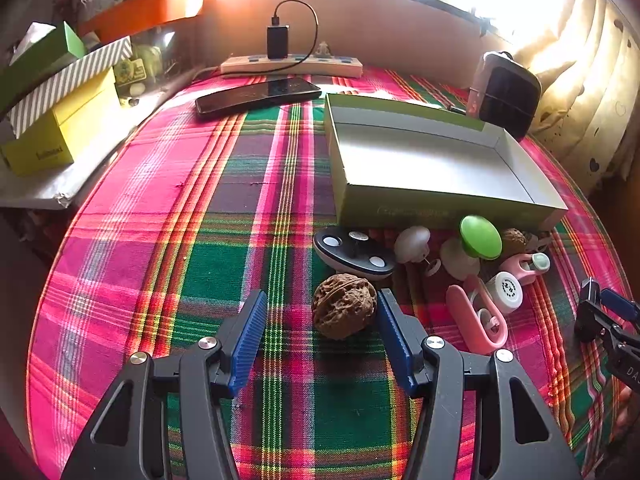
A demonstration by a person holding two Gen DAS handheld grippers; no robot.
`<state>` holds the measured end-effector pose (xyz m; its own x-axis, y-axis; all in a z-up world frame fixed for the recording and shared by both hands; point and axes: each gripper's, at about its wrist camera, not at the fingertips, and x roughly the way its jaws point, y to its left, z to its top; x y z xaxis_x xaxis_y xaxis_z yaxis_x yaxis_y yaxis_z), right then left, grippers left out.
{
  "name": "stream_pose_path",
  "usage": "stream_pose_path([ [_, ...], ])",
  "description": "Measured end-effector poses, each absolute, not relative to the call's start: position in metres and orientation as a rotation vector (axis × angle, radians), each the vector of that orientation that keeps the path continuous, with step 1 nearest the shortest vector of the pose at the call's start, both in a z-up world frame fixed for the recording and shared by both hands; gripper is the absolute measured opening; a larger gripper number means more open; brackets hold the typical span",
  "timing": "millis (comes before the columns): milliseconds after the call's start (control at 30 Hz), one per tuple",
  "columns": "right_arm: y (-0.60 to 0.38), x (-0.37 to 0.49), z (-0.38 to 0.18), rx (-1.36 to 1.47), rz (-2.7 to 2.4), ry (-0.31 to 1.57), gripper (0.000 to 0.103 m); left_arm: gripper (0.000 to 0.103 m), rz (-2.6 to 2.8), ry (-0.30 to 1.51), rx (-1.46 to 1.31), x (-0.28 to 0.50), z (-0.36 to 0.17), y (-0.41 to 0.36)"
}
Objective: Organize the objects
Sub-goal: 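Close the right gripper on the black cylinder while the left gripper closes on the walnut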
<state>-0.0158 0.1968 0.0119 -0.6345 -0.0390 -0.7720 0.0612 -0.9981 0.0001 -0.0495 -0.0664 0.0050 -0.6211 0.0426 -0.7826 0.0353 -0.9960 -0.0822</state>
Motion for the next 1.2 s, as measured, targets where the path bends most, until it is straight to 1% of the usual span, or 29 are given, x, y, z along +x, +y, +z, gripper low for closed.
stream_pose_path([
  [67,0.198,-0.012,0.015,1.317,-2.808,0.024,0.071,0.055,2.820,-0.145,-1.367,-0.049,0.005,-0.066],
  [167,0.197,-0.009,0.015,1.338,-2.780,-0.048,0.071,0.055,2.820,-0.145,-1.365,-0.049,0.005,-0.065],
  [433,0.192,-0.016,0.007,1.369,-2.777,-0.094,0.070,0.055,2.818,-0.152,-1.364,-0.049,0.005,-0.065],
  [500,0.190,-0.020,0.007,1.368,-2.778,-0.090,0.065,0.055,2.818,-0.149,-1.363,-0.049,0.005,-0.065],
  [567,0.187,-0.023,0.007,1.369,-2.770,-0.063,0.054,0.055,2.818,-0.142,-1.363,-0.049,0.005,-0.065],
  [767,0.177,-0.030,0.004,1.345,-2.731,-0.004,0.045,0.055,2.819,-0.143,-1.362,-0.049,0.005,-0.064],
  [1033,0.174,-0.027,0.000,1.334,-2.708,0.094,0.044,0.055,2.834,-0.087,-1.359,-0.050,0.005,-0.060],
  [1200,0.178,-0.025,0.000,1.321,-2.722,0.091,0.044,0.055,2.834,-0.077,-1.359,-0.053,0.005,-0.060],
])
